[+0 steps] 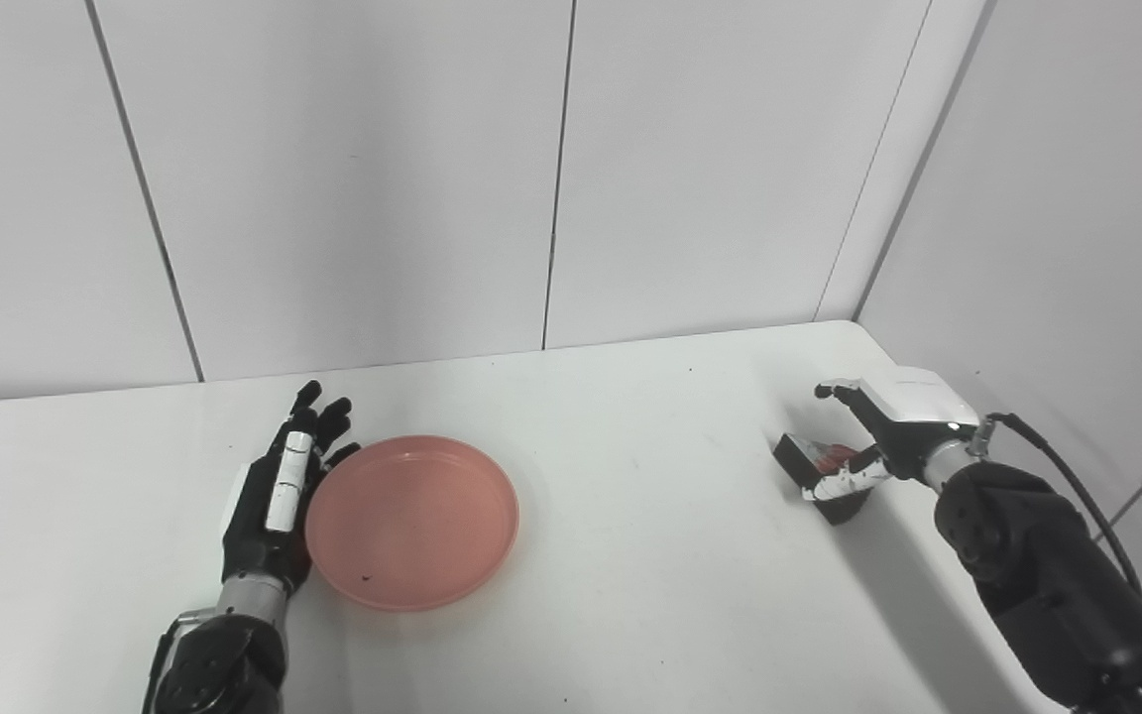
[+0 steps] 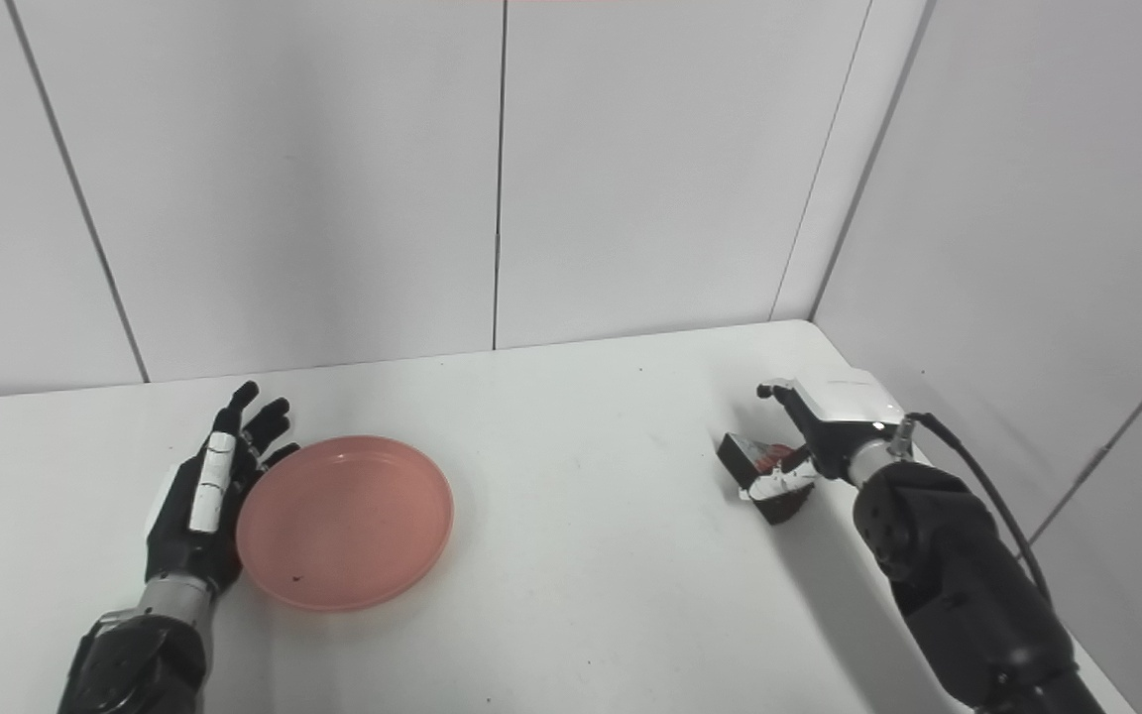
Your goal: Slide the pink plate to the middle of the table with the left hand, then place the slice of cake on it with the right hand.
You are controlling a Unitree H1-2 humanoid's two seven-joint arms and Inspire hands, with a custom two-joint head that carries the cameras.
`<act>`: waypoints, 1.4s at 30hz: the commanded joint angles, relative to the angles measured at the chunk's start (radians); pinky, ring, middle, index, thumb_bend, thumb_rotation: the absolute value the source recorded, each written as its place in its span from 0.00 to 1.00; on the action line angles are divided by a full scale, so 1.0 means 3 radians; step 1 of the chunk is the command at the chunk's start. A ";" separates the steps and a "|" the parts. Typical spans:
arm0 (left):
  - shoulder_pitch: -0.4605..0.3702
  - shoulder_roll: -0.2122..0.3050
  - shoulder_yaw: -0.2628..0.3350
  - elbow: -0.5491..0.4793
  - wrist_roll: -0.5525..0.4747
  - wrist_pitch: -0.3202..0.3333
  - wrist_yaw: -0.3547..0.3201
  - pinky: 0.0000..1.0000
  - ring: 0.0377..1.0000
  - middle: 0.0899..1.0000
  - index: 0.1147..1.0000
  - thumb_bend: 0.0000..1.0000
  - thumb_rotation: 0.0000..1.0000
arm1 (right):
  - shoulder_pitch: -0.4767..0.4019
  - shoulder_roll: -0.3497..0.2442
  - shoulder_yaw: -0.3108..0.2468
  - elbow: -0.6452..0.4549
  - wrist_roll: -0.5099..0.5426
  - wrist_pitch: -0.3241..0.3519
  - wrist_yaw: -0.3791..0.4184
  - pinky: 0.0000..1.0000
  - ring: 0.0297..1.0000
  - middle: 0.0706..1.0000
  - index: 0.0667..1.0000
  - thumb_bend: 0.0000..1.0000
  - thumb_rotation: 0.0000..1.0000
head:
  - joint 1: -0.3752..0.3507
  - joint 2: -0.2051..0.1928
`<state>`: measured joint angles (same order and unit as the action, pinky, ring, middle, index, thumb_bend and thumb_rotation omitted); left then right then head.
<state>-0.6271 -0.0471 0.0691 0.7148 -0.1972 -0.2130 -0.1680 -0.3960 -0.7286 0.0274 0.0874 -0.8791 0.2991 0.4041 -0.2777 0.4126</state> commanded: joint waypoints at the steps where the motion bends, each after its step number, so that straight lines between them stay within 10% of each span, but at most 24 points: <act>1: 0.0157 0.0000 -0.0006 0.0162 -0.0002 0.0083 -0.0019 0.83 0.91 0.86 0.92 0.78 0.82 | -0.0123 -0.0168 -0.0028 -0.0006 0.0044 -0.0038 -0.0099 0.67 0.83 0.85 0.82 1.00 0.32 | 0.0005 0.0002; 34: 0.0153 0.0021 -0.0035 0.0199 0.0020 0.0103 -0.0053 0.78 0.89 0.85 0.92 0.80 0.83 | -0.0095 -0.0338 0.0199 0.0188 0.0350 -0.0008 -0.0095 0.73 0.84 0.86 0.83 1.00 0.37 | 0.0029 0.0038; 42: 0.0168 0.0012 -0.0052 0.0134 0.0039 0.0142 -0.0036 0.79 0.90 0.86 0.92 0.80 0.85 | -0.0121 -0.0280 0.0171 0.0306 0.0508 -0.0028 -0.0210 0.55 0.61 0.68 0.71 1.00 0.27 | 0.0051 0.0050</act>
<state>-0.6291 -0.0440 0.0610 0.7185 -0.1944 -0.2103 -0.1772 -0.4009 -0.7884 0.0999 0.1911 -0.7328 0.2990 0.3765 -0.2639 0.4264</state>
